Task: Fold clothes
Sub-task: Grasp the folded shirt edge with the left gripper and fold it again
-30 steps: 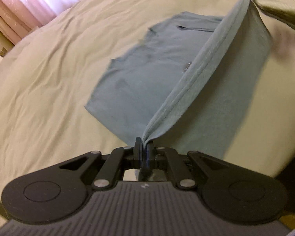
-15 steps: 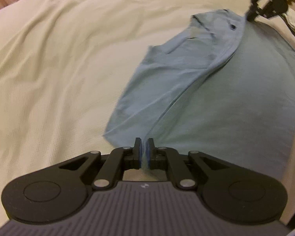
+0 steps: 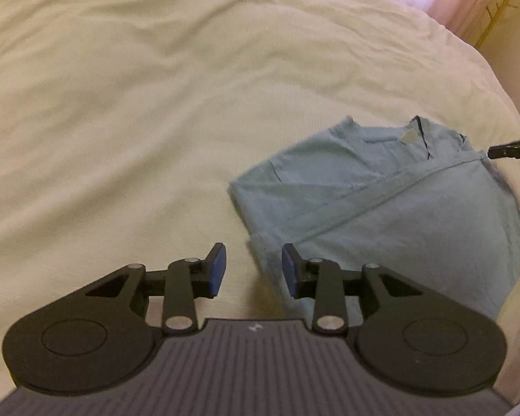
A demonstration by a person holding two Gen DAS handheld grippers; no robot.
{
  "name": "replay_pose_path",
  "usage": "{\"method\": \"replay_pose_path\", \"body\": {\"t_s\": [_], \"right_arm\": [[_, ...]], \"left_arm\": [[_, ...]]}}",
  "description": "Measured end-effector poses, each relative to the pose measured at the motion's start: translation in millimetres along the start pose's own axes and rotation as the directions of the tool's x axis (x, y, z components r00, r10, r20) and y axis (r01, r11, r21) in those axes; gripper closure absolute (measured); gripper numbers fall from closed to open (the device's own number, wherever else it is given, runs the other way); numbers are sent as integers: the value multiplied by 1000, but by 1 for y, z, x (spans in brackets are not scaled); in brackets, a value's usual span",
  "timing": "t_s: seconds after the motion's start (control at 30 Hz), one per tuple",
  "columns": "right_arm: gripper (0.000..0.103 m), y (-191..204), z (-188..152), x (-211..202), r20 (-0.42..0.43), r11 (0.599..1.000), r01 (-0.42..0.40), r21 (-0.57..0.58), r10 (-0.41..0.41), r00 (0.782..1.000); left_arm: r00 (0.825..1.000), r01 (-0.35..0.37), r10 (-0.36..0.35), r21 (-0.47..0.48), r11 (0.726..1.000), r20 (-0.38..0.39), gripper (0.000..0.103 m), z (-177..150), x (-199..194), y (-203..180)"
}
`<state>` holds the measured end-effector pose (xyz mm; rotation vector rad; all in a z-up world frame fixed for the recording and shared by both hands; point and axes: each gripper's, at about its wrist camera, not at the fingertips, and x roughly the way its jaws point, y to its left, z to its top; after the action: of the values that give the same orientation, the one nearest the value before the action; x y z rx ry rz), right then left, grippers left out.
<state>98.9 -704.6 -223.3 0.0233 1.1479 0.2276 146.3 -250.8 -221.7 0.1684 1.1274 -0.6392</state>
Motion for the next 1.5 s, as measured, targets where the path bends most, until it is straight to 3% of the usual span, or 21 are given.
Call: {"method": "replay_pose_path", "body": {"t_s": [0.1,0.2,0.27,0.37,0.53,0.6,0.7,0.93,1.17,1.5], "right_arm": [[64,-13,-14,-3,14,991,-71,113,70,997],[62,-17,-22,-3,20,985,-100,139,98,995],[57,-20,-26,-2,21,983,-105,147,103,994],[57,-27,-32,1,21,977,-111,183,109,994],[58,-30,-35,17,55,956,-159,245,150,987],[66,-31,-35,19,74,950,-155,270,140,987],[98,-31,-34,20,87,944,-151,295,131,988],[102,-19,-29,-12,142,965,-107,240,74,987],[102,1,-19,-54,242,979,-73,188,26,970],[102,-7,22,-15,238,984,-47,170,5,971]], "left_arm": [[1000,-3,4,35,999,-16,73,1,14,-11],[999,-17,20,74,997,-45,74,3,28,-18],[998,-34,38,84,996,-45,91,4,30,-20],[998,-59,61,92,994,-21,101,3,25,-24],[997,-70,69,88,994,22,102,-3,18,-27],[997,-70,68,92,993,29,102,-4,16,-28],[997,-58,54,93,994,47,103,-6,12,-28],[992,-23,13,87,996,123,103,-6,-22,-30],[983,-44,31,71,996,180,103,11,-38,-22],[987,-75,58,109,991,151,103,41,4,-3]]}}
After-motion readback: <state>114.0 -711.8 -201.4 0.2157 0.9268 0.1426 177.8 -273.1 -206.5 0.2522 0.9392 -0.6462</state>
